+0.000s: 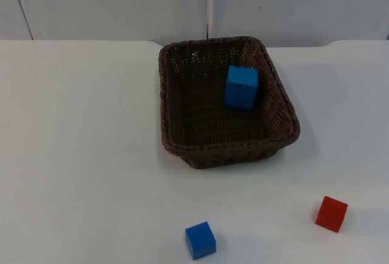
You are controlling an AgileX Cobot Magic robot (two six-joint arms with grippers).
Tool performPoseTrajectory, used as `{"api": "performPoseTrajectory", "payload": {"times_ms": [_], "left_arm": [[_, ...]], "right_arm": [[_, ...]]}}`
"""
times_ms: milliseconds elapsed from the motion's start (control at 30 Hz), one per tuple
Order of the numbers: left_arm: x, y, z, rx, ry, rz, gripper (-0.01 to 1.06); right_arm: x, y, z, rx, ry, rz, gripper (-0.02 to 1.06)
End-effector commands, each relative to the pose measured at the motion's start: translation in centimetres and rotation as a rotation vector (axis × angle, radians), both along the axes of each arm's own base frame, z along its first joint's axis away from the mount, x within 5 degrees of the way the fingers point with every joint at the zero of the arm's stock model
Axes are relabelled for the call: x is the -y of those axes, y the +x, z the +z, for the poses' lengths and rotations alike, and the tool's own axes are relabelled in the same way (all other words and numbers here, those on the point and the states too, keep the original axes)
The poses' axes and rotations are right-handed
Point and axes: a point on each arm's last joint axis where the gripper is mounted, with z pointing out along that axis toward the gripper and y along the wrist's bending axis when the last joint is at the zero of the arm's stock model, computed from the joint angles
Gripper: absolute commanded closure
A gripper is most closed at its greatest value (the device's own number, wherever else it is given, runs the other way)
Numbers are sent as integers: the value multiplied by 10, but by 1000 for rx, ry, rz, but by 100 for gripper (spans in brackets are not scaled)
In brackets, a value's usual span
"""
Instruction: Pick up the basket with the left hand and place the largest block into the basket with the right hand.
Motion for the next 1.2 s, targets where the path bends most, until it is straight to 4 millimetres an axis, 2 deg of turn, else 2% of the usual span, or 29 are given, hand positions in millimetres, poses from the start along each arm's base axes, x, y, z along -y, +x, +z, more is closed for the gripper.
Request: {"api": "performPoseTrajectory", "payload": {"times_ms": [0,300,433,467,500,1167], "left_arm": [[0,0,-1,4,-6,7,0],[-1,1,-1,5,-2,10,0],[0,1,-1,6,-1,9,0],[0,1,-1,6,-1,9,0],[0,1,-1,6,-1,9,0],[0,1,-1,6,-1,9,0]], "right_arm": [[0,1,0,9,0,-2,28],[0,1,0,9,0,-2,26],[0,1,0,9,0,-2,4],[0,1,0,9,0,-2,4],[0,1,0,9,0,-2,-1],[0,0,0,9,-1,6,-1]]}}
